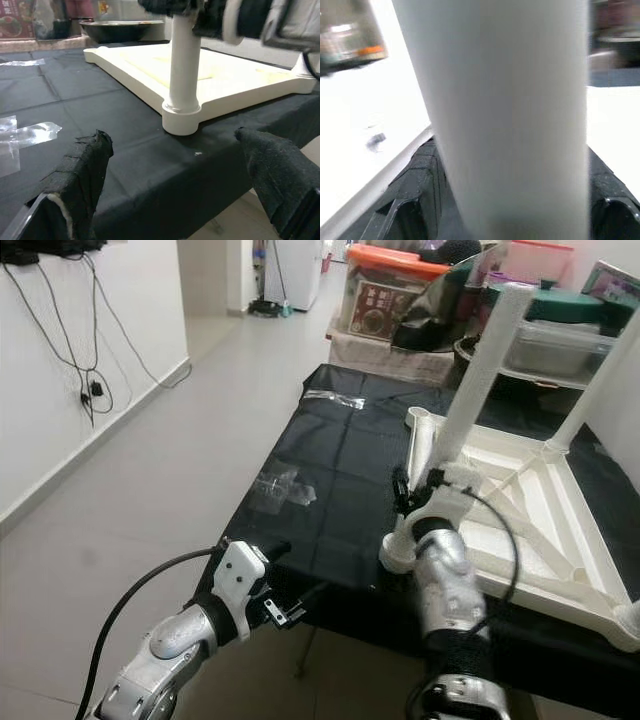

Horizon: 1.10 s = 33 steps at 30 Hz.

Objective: Building children table

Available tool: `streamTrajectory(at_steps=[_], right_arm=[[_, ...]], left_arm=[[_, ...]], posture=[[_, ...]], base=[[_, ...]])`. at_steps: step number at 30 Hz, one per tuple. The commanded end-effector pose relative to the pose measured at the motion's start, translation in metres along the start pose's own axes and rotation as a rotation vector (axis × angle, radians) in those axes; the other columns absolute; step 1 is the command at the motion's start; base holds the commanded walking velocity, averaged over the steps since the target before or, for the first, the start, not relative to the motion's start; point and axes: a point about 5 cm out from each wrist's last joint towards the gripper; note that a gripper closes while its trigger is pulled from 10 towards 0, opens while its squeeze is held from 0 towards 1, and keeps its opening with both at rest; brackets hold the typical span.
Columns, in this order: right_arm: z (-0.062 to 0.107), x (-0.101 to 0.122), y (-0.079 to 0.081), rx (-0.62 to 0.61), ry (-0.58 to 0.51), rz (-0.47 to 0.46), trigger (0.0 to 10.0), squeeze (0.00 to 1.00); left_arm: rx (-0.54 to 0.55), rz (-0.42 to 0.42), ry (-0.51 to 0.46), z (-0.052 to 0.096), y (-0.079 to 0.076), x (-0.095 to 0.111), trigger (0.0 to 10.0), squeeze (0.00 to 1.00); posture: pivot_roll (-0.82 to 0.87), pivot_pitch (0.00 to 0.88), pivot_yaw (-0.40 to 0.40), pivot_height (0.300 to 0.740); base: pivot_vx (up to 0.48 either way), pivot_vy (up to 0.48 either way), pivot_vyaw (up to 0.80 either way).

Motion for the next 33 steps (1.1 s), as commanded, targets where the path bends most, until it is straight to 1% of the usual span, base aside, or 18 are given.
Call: streamTrajectory(at_steps=[1, 2, 5, 6, 9, 13, 14, 15, 16, 19, 22, 23, 24, 27, 29, 30, 31, 33], right_arm=[[0.003, -0.013, 0.024, 0.237, 0.118, -0.018, 10.0, 0.00], [0.003, -0.013, 0.024, 0.237, 0.118, -0.018, 10.0, 0.00], [0.008, -0.019, 0.034, 0.367, 0.192, -0.004, 10.0, 0.00], [0.014, -0.026, 0.044, 0.474, 0.260, 0.007, 10.0, 0.00], [0.020, -0.034, 0.052, 0.582, 0.335, 0.019, 10.0, 0.00], [0.021, -0.038, 0.055, 0.615, 0.368, 0.024, 10.0, 0.00], [0.016, -0.039, 0.054, 0.571, 0.354, 0.046, 9.1, 0.00], [0.012, -0.039, 0.053, 0.539, 0.344, 0.059, 9.1, 0.00], [0.007, -0.038, 0.049, 0.478, 0.316, 0.065, 0.0, 0.00], [0.000, -0.035, 0.044, 0.393, 0.269, 0.076, 0.0, 0.00], [-0.013, -0.020, 0.017, 0.104, 0.149, 0.084, 0.0, 0.00], [-0.013, -0.020, 0.017, 0.104, 0.149, 0.084, 0.0, 0.00], [-0.015, -0.013, 0.003, -0.034, 0.099, 0.081, 0.0, 0.00], [-0.015, -0.010, -0.005, -0.107, 0.076, 0.082, 0.0, 0.00], [-0.009, 0.001, -0.028, -0.325, -0.004, 0.098, 0.0, 0.00], [0.001, 0.009, -0.047, -0.518, -0.067, 0.101, 0.0, 0.00], [0.001, 0.009, -0.047, -0.518, -0.067, 0.101, 0.0, 0.00], [0.021, 0.015, -0.071, -0.800, -0.159, 0.097, 0.0, 0.00]], left_arm=[[-0.009, 0.000, 0.013, -0.001, -0.003, -0.002, 10.0, 0.00], [-0.009, 0.000, 0.013, -0.001, -0.003, -0.002, 10.0, 0.00], [-0.008, 0.000, 0.013, -0.001, -0.003, -0.002, 10.0, 0.00], [-0.007, -0.001, 0.013, -0.001, -0.003, -0.002, 10.0, 0.00], [-0.007, -0.002, 0.012, -0.001, -0.002, -0.002, 10.0, 0.00], [-0.007, -0.003, 0.011, -0.001, -0.002, -0.002, 10.0, 0.00], [-0.007, -0.004, 0.011, -0.001, -0.002, -0.002, 10.0, 0.00], [-0.007, -0.004, 0.011, -0.001, -0.002, -0.002, 10.0, 0.00], [-0.008, -0.004, 0.011, -0.001, -0.002, -0.002, 10.0, 0.00], [-0.009, -0.004, 0.011, -0.001, -0.002, -0.002, 10.0, 0.00], [-0.009, -0.004, 0.011, -0.001, -0.002, -0.002, 10.0, 0.00], [-0.009, -0.004, 0.011, -0.001, -0.002, -0.002, 10.0, 0.00], [-0.010, -0.004, 0.011, -0.001, -0.002, -0.002, 10.0, 0.00], [-0.010, -0.004, 0.010, -0.001, -0.002, -0.002, 10.0, 0.00], [-0.012, -0.004, 0.010, -0.001, -0.002, -0.002, 10.0, 0.00], [-0.013, -0.004, 0.010, -0.001, -0.003, -0.002, 10.0, 0.00], [-0.013, -0.004, 0.010, -0.001, -0.003, -0.002, 10.0, 0.00], [-0.015, -0.005, 0.011, 0.000, -0.004, -0.002, 10.0, 0.00]], posture=[[0.15, 0.000, -0.121, 0.740], [0.15, 0.000, -0.121, 0.740], [0.15, 0.000, -0.121, 0.740], [0.15, 0.000, -0.121, 0.740], [0.15, 0.000, -0.121, 0.740], [0.16, 0.000, -0.124, 0.740], [0.16, 0.000, -0.124, 0.740], [0.16, 0.000, -0.124, 0.740], [0.16, 0.000, -0.123, 0.740], [0.16, 0.000, -0.123, 0.740], [0.16, 0.000, -0.122, 0.740], [0.16, 0.000, -0.122, 0.740], [0.16, 0.000, -0.122, 0.740], [0.16, 0.000, -0.122, 0.740], [0.16, 0.000, -0.122, 0.740], [0.15, 0.000, -0.122, 0.740], [0.15, 0.000, -0.122, 0.740], [0.15, 0.000, -0.119, 0.740]], base=[[0.000, 0.000, 0.00], [0.000, 0.000, 0.00], [0.000, 0.000, 0.00], [0.000, 0.000, 0.00], [0.000, 0.000, 0.00], [0.000, 0.000, 0.00], [0.000, 0.000, 0.00], [0.000, 0.000, 0.00], [0.000, 0.000, 0.00], [0.000, 0.000, 0.00], [0.000, 0.000, 0.00], [0.000, 0.000, 0.00], [0.000, 0.000, 0.00], [0.000, 0.000, 0.00], [0.000, 0.000, 0.00], [0.000, 0.000, 0.00], [0.000, 0.000, 0.00], [0.000, 0.000, 0.00]])
Point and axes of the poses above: a point about 5 cm out from each wrist's last joint towards the gripper, its own z axis pointing back from the gripper into the wrist, its own x axis along the axis of the wrist's last joint, y = z × x, and after that the axes turned 15 degrees about -z, right-handed
